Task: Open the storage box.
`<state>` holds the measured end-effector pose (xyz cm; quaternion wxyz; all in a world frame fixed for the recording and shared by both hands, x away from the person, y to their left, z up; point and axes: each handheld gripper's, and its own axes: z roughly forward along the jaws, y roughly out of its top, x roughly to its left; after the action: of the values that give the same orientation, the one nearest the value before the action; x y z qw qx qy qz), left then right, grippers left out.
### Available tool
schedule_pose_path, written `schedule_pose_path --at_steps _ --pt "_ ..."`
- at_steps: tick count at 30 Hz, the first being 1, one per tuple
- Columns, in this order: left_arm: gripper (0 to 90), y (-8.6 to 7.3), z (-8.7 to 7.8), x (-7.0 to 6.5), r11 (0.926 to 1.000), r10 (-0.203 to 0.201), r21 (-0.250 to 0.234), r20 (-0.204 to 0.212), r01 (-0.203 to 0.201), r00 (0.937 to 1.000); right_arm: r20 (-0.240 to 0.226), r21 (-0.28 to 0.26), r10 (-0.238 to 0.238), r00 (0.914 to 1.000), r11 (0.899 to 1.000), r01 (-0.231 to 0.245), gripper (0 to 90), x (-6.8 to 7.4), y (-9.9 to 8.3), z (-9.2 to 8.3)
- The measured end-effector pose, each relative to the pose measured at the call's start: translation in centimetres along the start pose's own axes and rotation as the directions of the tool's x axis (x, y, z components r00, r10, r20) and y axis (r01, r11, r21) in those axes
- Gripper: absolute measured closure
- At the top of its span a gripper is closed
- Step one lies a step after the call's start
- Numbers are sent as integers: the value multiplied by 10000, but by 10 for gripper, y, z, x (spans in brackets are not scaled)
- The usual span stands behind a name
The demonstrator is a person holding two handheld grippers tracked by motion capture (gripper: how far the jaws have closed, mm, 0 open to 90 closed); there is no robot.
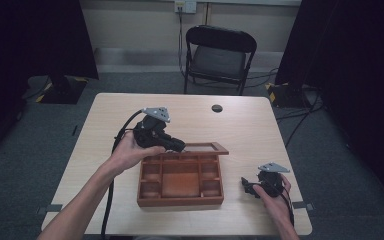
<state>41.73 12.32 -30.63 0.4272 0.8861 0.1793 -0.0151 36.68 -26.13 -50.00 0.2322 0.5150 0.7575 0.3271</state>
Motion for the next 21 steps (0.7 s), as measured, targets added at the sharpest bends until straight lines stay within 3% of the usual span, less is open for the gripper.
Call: schedule_pose_path --at_steps 21 --pt "827 0 0 -1 10000 20 -46 -8 -20 10000 1 -1 3 10000 10000 -3 127 0 0 0"
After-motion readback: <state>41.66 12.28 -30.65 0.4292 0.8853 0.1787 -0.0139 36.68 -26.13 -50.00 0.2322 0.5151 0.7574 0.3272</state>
